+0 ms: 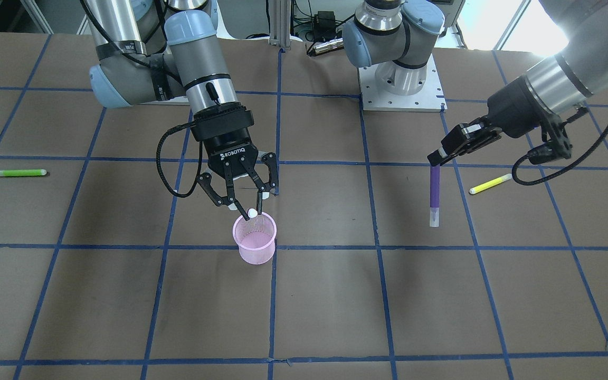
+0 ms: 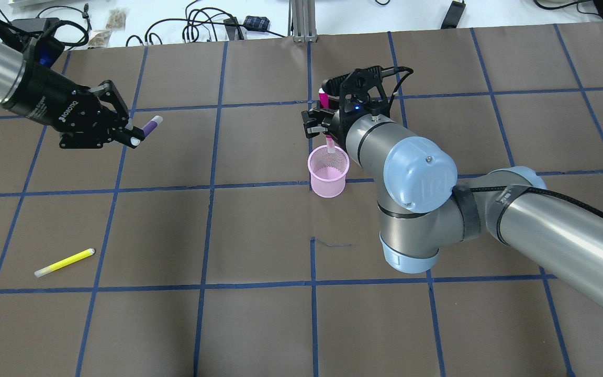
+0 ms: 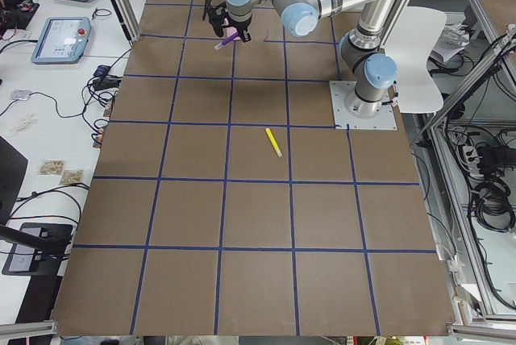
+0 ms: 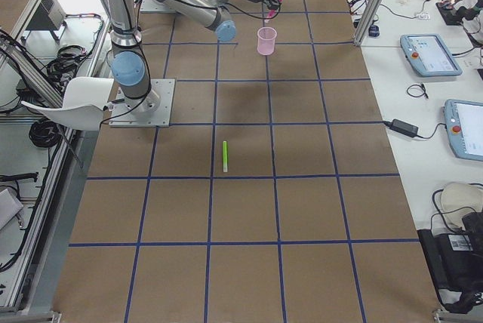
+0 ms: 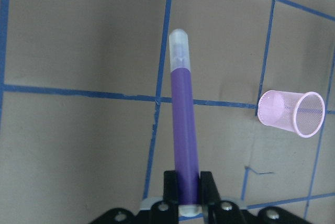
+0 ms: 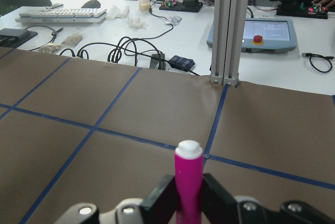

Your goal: Insert purple and pink pens into pink cup

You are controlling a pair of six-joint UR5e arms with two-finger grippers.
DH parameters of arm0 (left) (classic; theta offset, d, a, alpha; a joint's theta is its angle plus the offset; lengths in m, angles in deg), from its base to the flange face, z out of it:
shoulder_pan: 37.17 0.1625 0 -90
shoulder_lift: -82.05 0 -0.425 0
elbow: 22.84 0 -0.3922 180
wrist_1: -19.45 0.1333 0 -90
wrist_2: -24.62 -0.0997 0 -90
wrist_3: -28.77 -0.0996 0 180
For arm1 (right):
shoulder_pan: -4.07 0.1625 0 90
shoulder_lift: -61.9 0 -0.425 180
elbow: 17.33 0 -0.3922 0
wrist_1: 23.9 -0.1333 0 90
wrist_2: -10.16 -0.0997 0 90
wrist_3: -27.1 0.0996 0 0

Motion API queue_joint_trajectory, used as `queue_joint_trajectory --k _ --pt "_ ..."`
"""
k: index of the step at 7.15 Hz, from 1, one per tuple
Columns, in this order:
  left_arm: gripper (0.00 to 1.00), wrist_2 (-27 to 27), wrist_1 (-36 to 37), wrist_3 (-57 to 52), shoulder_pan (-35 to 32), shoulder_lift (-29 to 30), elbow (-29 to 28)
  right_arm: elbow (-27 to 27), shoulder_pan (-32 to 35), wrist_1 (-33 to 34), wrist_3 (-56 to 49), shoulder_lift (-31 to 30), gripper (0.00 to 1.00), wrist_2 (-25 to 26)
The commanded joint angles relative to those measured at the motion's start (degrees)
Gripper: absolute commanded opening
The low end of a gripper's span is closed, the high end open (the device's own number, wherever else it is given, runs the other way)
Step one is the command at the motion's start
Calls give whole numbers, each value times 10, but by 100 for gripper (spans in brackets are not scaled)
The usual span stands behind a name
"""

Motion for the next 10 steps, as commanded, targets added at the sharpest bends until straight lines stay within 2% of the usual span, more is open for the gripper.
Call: queue_joint_trajectory --k 1,3,7,8,9,10 --pt "0 26 -9 89 -27 2 0 -5 0 100 4 68 0 3" --pt "0 44 -9 145 -51 9 0 -6 1 118 7 80 0 3" --pt "0 44 -5 137 -53 12 0 -27 1 123 8 101 0 5" --pt "0 44 -5 137 -53 13 0 -27 1 120 8 102 25 5" --pt "0 45 -5 141 -54 13 0 -21 0 116 8 102 68 5" --pt "0 45 -5 142 -55 13 1 -17 -4 116 11 101 100 5"
